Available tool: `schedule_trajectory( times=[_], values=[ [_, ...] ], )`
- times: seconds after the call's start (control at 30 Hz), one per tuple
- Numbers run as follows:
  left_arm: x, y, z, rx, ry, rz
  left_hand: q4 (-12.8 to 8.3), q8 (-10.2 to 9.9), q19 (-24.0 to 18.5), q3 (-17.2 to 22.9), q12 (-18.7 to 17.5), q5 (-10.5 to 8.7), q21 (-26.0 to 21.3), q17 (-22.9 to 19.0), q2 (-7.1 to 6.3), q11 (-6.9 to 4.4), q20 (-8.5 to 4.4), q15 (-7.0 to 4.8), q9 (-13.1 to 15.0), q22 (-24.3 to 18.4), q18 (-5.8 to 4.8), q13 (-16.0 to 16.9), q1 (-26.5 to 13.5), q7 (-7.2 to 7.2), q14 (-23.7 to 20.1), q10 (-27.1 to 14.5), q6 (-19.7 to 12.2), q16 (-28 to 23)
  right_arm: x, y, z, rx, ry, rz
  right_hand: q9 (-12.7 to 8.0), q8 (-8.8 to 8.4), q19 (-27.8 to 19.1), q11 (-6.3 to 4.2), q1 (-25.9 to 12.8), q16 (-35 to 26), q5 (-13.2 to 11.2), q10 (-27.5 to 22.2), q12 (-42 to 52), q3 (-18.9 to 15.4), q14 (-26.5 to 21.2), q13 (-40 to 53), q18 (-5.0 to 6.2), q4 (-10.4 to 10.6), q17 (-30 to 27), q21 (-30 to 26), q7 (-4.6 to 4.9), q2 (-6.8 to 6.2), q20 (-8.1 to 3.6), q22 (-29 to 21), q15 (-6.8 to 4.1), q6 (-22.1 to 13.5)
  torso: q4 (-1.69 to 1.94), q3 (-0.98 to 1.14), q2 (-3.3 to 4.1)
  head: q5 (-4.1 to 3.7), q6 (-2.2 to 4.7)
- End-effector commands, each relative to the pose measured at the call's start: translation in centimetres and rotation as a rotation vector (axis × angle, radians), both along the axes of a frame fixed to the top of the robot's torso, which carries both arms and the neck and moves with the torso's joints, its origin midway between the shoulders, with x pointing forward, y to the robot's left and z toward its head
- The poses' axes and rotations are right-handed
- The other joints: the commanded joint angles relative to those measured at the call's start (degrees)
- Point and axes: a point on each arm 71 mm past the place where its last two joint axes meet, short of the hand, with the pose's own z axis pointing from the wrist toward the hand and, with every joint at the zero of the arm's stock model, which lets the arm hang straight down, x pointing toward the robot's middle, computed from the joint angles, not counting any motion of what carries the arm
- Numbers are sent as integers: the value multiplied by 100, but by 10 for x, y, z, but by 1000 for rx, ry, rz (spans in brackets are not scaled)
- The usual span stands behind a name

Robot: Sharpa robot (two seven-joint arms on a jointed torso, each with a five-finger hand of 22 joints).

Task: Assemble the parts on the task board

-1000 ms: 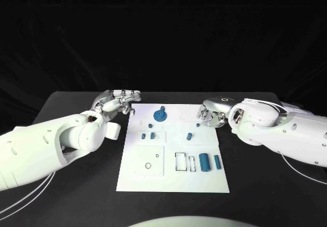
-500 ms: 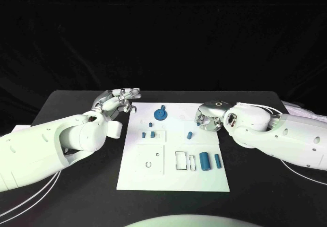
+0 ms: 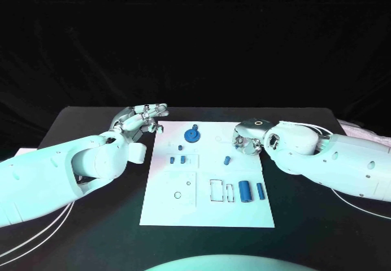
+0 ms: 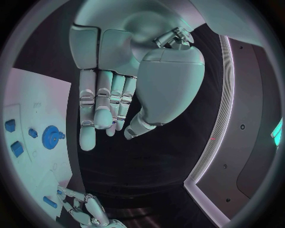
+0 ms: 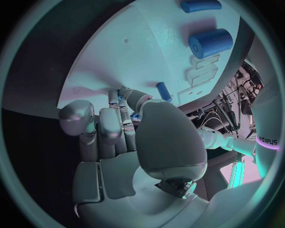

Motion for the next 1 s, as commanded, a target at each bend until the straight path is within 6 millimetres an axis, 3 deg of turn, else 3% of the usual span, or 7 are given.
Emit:
schedule_trajectory(
  times=[0.03, 0.43, 1.0],
  values=[
    [-1, -2, 1, -8, -8, -9, -14, 34, -22, -25, 26, 21, -30, -2, 18, 4, 1, -5, -4, -9, 38, 3, 73, -16, -37, -67, -34, 4, -3, 2, -12, -57, 53, 9, 9, 11, -57, -17, 21, 23, -39, 40, -21, 39, 240, -21, -24, -5, 7, 28, 13, 76, -3, 17, -45, 49, 8, -6, 2, -16, -11],
    [-1, -1, 1, 10, -4, 11, -95, 62, 10, 27, 93, 36, -41, -16, 97, -2, -10, -15, -5, -24, 39, 2, 228, -33, -35, -163, -69, 32, -3, 4, -10, -32, 11, 5, 35, 20, -82, -23, 62, 121, -102, 144, -28, 85, 238, -16, -37, -64, 83, 159, 19, 162, 4, 162, -37, 143, 5, -8, -6, -25, -21],
    [0, -2, 0, 9, -5, 8, -108, 67, 7, 28, 102, 33, -61, -34, 92, 0, -11, -15, -6, -37, 42, 1, 242, -33, -42, -186, -76, 29, -9, 0, 23, 87, -126, 5, 48, 4, -93, -10, 110, 204, -154, 197, -56, 175, 237, -21, -50, -139, 148, 273, 44, 218, 16, 287, -20, 171, -1, -8, -6, -62, 21]
  ],
)
